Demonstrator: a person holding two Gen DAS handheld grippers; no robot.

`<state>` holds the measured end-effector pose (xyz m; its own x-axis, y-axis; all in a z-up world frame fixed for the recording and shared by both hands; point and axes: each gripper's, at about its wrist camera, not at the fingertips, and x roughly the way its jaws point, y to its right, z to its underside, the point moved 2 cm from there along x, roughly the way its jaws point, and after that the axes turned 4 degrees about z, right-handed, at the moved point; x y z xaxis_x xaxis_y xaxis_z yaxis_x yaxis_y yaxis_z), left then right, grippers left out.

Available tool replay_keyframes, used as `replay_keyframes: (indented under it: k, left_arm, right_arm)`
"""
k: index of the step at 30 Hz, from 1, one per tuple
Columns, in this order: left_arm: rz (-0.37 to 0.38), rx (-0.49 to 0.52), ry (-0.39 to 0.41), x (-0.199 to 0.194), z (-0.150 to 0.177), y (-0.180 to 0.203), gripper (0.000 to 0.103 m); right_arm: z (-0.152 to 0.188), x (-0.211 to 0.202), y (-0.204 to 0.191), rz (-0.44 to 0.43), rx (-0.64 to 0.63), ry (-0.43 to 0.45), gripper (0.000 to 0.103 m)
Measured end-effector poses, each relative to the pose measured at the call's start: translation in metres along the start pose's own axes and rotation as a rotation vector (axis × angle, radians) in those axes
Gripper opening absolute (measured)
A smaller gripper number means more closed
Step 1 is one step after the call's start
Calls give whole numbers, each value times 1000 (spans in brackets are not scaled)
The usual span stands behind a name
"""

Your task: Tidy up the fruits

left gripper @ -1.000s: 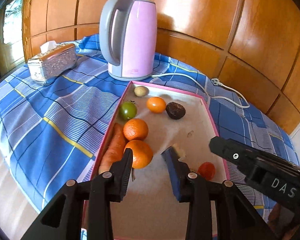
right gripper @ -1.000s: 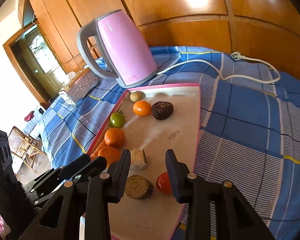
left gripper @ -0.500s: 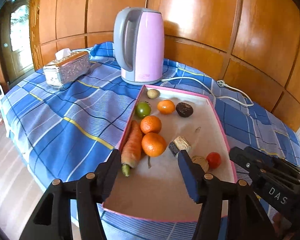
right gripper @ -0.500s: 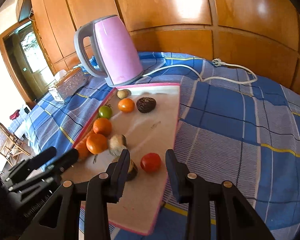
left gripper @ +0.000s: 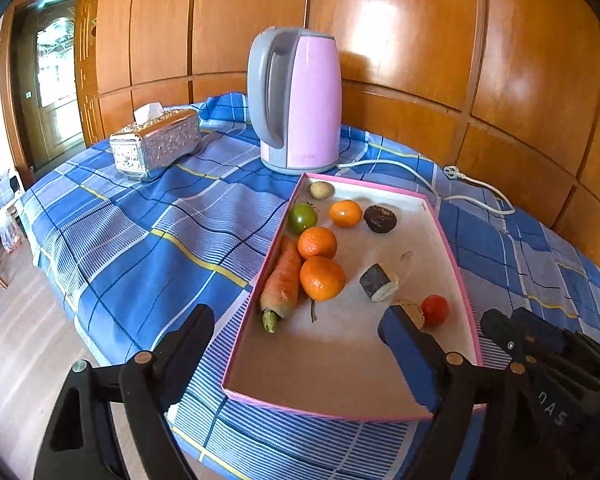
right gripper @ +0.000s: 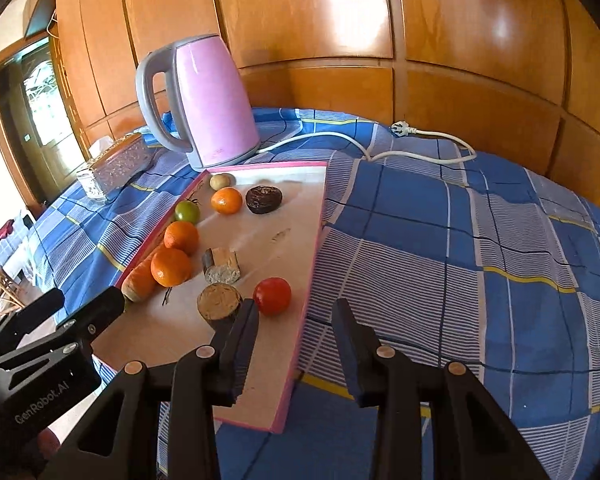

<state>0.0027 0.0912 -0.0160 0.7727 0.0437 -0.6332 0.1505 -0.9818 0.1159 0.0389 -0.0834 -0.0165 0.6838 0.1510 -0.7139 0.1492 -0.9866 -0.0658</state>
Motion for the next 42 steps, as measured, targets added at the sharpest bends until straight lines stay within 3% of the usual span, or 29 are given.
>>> replay_keyframes:
  k: [16, 42]
  left_arm:
    - [-13, -5, 7, 0, -3, -3, 97]
    - [-23, 0, 4, 1, -2, -4, 97]
  right_arm:
    - [1, -5, -4, 7, -26, 10, 39]
    - [3, -4, -5, 4, -20, 7, 39]
